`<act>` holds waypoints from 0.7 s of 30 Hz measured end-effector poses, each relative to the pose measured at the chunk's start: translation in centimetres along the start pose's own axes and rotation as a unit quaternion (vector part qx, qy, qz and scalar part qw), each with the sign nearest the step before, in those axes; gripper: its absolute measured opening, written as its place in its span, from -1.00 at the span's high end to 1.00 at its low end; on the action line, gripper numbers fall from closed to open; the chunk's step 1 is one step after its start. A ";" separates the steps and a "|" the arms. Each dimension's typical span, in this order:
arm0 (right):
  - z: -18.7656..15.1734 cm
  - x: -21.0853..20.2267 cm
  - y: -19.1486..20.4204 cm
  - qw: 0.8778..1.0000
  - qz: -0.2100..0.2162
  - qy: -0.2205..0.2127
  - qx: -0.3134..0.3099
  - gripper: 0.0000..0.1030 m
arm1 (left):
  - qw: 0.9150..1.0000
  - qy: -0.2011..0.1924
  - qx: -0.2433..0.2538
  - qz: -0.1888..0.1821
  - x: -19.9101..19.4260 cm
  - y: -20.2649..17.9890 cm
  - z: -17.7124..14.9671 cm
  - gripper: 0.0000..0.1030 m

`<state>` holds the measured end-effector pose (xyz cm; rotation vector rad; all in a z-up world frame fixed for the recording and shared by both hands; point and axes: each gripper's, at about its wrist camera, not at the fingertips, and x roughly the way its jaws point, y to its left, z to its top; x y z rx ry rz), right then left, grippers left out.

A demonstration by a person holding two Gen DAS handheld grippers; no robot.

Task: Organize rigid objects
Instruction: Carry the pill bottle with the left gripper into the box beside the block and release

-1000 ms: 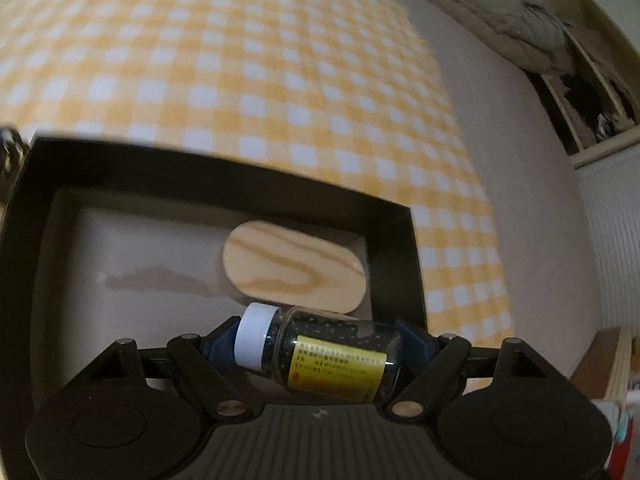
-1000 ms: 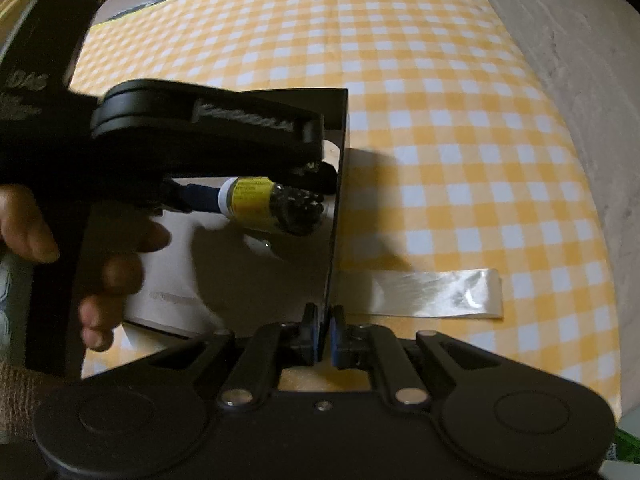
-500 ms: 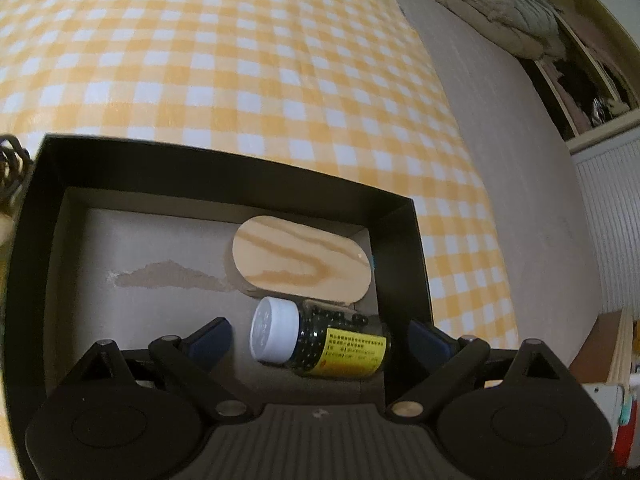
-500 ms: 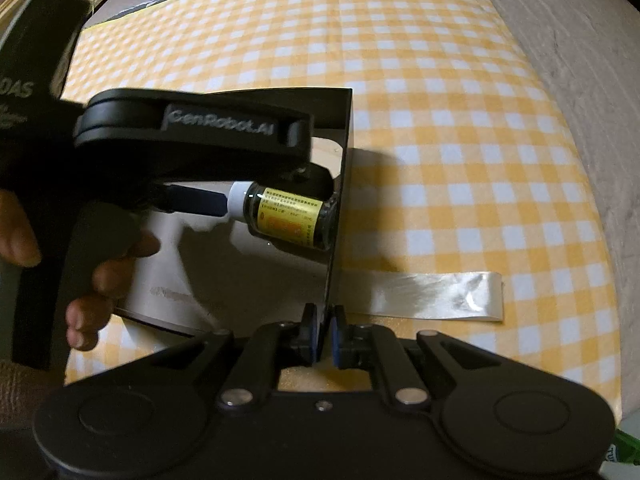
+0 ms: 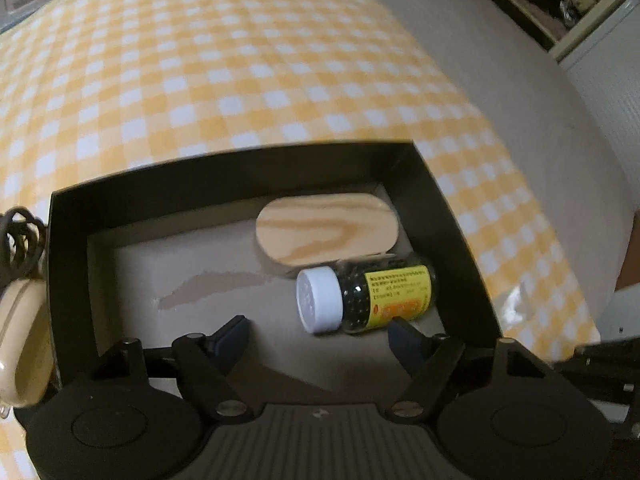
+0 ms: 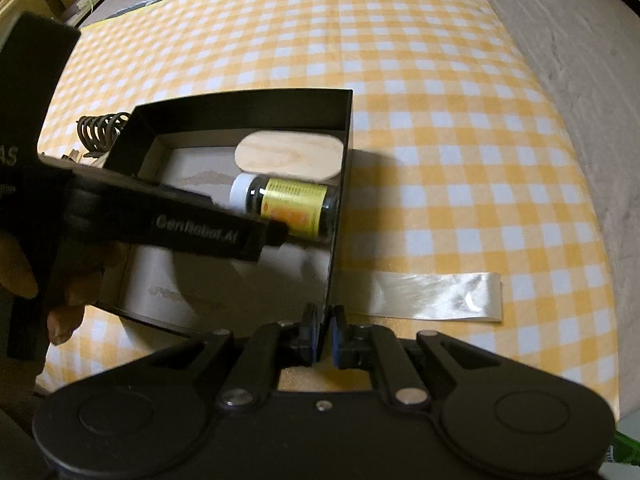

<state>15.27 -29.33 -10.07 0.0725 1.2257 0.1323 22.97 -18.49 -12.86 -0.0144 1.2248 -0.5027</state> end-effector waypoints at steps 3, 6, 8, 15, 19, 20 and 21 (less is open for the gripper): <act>0.0 0.0 0.0 1.000 -0.001 0.000 -0.004 0.86 | 1.000 -0.004 -0.015 -0.016 0.2 -0.1 0.3 -0.47; 0.0 0.0 -0.1 1.000 0.000 0.000 -0.004 0.86 | 1.000 -0.006 -0.019 -0.023 0.5 -0.5 0.5 -0.47; 0.0 0.0 -0.1 1.000 0.001 0.001 -0.004 0.86 | 0.999 -0.005 -0.021 -0.025 0.5 -0.6 0.6 -0.45; 0.1 -0.1 -0.1 1.000 0.003 0.001 -0.004 0.85 | 0.999 -0.002 -0.033 -0.039 -0.7 -0.7 0.5 -0.61; 0.0 -0.1 -0.1 1.000 0.003 0.000 -0.004 0.85 | 0.999 -0.020 -0.010 -0.042 -2.9 -1.2 0.1 -0.69; 0.0 0.0 -0.1 1.000 0.003 0.000 -0.003 0.85 | 0.999 -0.025 -0.006 -0.041 -3.5 -1.3 -0.1 -0.77; 0.0 0.0 -0.1 1.000 0.003 0.000 -0.003 0.85 | 0.999 -0.031 -0.002 -0.040 -4.1 -1.4 -0.3 -0.78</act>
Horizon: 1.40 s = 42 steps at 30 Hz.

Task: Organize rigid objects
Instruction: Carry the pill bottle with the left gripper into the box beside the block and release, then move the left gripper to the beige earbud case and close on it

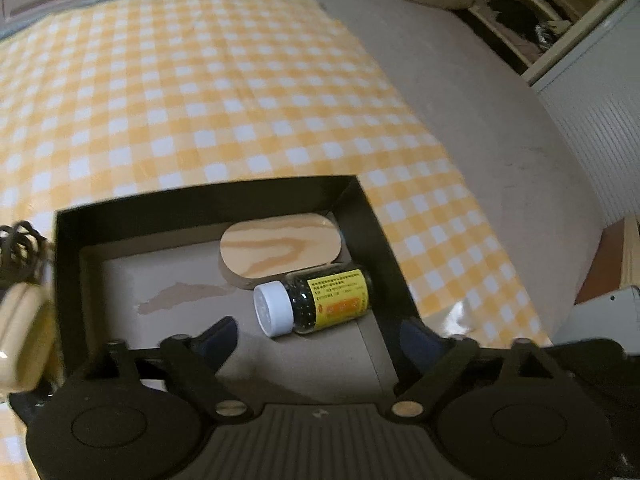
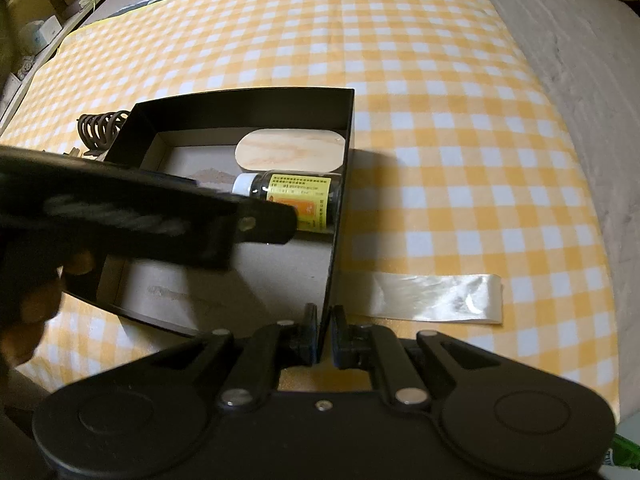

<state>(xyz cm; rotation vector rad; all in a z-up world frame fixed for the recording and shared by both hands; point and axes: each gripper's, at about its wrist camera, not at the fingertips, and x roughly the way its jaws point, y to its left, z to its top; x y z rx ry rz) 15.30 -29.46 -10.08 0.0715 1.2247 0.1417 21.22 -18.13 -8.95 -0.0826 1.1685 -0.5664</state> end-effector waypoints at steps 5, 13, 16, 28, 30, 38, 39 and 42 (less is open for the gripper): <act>0.0 0.1 0.1 1.000 -0.001 -0.002 0.000 0.85 | 1.000 -0.017 0.014 0.014 -2.3 0.1 -1.0 -0.82; 0.1 0.3 0.1 1.000 -0.005 -0.004 0.002 0.85 | 0.998 -0.047 0.020 0.040 -6.0 1.3 -2.5 -0.99; 0.1 0.4 0.1 1.000 -0.005 -0.005 0.001 0.85 | 0.997 -0.056 0.022 0.045 -7.1 1.5 -2.9 -1.00; 0.0 0.4 -0.1 1.000 -0.005 -0.009 0.002 0.85 | 0.990 -0.119 0.012 0.071 -12.5 3.7 -4.4 -1.00; -0.1 0.4 -0.1 1.000 -0.005 -0.008 0.001 0.85 | 0.989 -0.127 0.000 0.079 -13.4 4.7 -4.6 -1.00; -0.1 0.4 0.0 1.000 -0.006 -0.008 0.001 0.86 | 0.978 -0.161 -0.034 0.127 -16.0 9.2 -5.7 -1.00; -0.1 0.4 0.0 1.000 -0.007 -0.008 0.000 0.86 | 0.977 -0.163 -0.039 0.132 -16.2 9.7 -5.8 -1.00; -0.1 0.5 -0.1 1.000 -0.007 -0.008 -0.001 0.86 | 0.974 -0.167 -0.048 0.144 -16.4 11.1 -6.0 -1.00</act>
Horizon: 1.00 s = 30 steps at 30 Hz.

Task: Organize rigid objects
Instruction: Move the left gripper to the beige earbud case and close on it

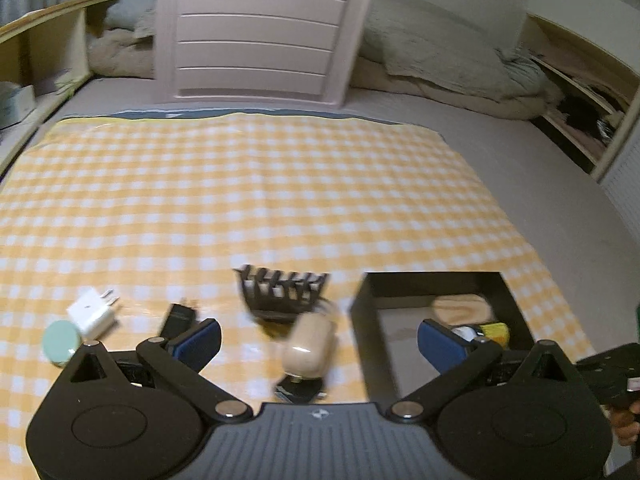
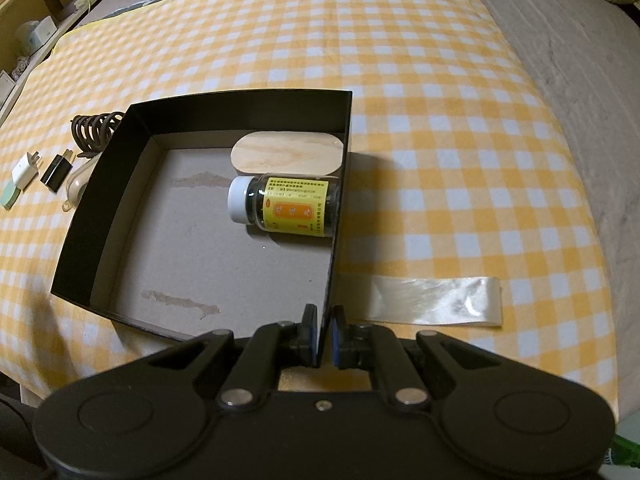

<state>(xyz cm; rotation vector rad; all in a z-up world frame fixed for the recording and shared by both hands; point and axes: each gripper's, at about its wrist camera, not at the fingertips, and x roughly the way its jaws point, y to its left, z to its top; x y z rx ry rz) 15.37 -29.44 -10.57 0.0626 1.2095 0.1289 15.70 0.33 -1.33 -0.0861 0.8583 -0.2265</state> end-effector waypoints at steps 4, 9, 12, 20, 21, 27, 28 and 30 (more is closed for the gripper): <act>0.0 0.0 0.0 1.000 0.000 0.000 0.001 0.86 | 1.000 -0.001 -0.005 0.012 0.2 1.6 -0.1 -1.00; 0.0 0.0 0.0 1.000 0.001 -0.001 0.000 0.86 | 1.000 0.011 0.008 0.004 1.1 2.3 -0.5 -0.99; 0.1 0.1 -0.1 1.000 0.000 -0.001 -0.002 0.86 | 0.999 0.024 0.026 0.000 2.4 2.3 -0.5 -0.96; 0.2 0.1 -0.3 1.000 -0.002 -0.001 -0.005 0.86 | 0.995 0.076 0.053 -0.032 7.1 2.2 -0.3 -0.71; 0.3 0.1 -0.3 1.000 -0.003 -0.001 -0.006 0.86 | 0.995 0.081 0.052 -0.035 7.8 2.2 -0.3 -0.69; 0.2 0.3 -0.4 1.000 0.001 0.001 -0.008 0.85 | 0.991 0.109 0.065 -0.044 10.9 0.9 0.0 -0.55; 0.2 0.4 -0.4 1.000 0.002 0.001 -0.008 0.85 | 0.990 0.115 0.068 -0.042 11.4 0.6 0.0 -0.50; 0.1 0.5 -0.5 1.000 0.004 0.002 -0.009 0.85 | 0.989 0.124 0.070 -0.041 12.3 0.3 0.1 -0.45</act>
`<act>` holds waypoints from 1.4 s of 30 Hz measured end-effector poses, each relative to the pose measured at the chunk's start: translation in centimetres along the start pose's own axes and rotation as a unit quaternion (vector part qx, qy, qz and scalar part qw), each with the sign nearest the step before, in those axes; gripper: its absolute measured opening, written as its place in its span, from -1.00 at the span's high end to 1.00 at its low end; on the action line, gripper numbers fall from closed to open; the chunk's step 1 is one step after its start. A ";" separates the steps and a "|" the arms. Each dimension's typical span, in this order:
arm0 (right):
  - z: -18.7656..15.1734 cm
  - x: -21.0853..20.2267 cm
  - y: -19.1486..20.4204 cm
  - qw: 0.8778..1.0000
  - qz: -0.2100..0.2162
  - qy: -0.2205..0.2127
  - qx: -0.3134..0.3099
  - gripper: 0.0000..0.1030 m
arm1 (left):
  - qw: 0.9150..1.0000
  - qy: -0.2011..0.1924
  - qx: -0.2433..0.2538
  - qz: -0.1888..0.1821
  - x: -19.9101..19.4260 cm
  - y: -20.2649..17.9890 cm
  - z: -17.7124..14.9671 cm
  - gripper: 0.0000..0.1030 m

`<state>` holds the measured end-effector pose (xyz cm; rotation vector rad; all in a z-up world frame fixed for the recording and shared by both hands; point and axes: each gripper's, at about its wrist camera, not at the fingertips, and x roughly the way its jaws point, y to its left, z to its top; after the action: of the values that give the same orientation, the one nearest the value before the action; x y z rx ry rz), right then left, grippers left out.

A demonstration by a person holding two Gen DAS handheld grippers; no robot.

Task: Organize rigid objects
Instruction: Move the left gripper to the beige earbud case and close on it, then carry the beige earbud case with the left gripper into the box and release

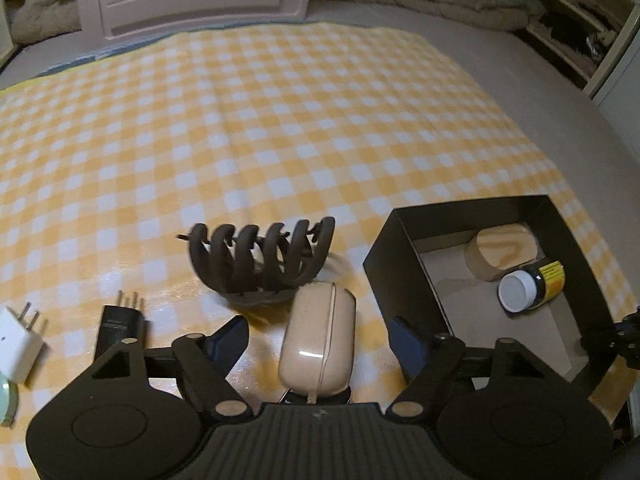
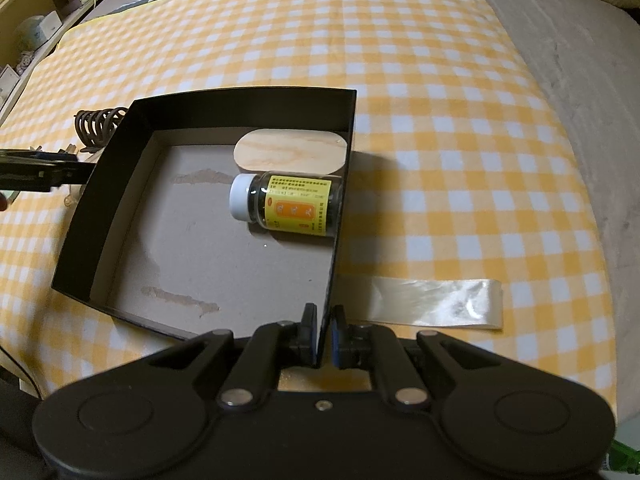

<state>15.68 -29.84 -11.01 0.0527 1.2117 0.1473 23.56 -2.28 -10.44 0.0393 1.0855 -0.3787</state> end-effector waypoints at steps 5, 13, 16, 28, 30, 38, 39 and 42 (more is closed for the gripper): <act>-0.1 0.2 0.2 1.000 0.001 0.003 -0.005 0.84 | 1.000 0.027 0.004 0.011 1.9 -0.5 0.3 -0.03; 0.2 0.6 0.5 1.000 -0.002 0.007 -0.011 0.84 | 0.999 0.045 -0.011 0.023 2.1 -0.4 0.0 0.18; 0.2 0.8 0.6 1.000 -0.002 0.008 -0.012 0.84 | 0.999 0.034 -0.011 0.020 0.6 -0.2 -0.5 0.19; 0.2 1.0 0.5 1.000 -0.006 0.004 -0.011 0.85 | 0.995 -0.075 -0.007 -0.059 -7.6 -2.5 0.4 0.19; 0.1 1.1 0.5 1.000 -0.006 0.004 -0.012 0.85 | 0.993 -0.078 -0.007 -0.089 -7.9 -3.5 0.8 0.19; 0.0 1.0 0.3 1.000 -0.004 0.003 -0.011 0.85 | 0.984 -0.037 0.087 -0.150 -5.0 -9.5 1.7 0.19; 0.0 1.0 0.4 1.000 -0.004 0.003 -0.010 0.85 | 0.983 -0.030 0.096 -0.154 -4.2 -10.0 1.6 0.19; 0.0 1.0 0.4 1.000 -0.004 0.004 -0.009 0.85 | 0.977 0.000 0.130 -0.168 -1.9 -11.7 1.4 0.19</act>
<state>16.01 -29.27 -11.88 0.0322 1.2179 0.1522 20.24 -12.97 -6.29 0.0890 1.0382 -0.8241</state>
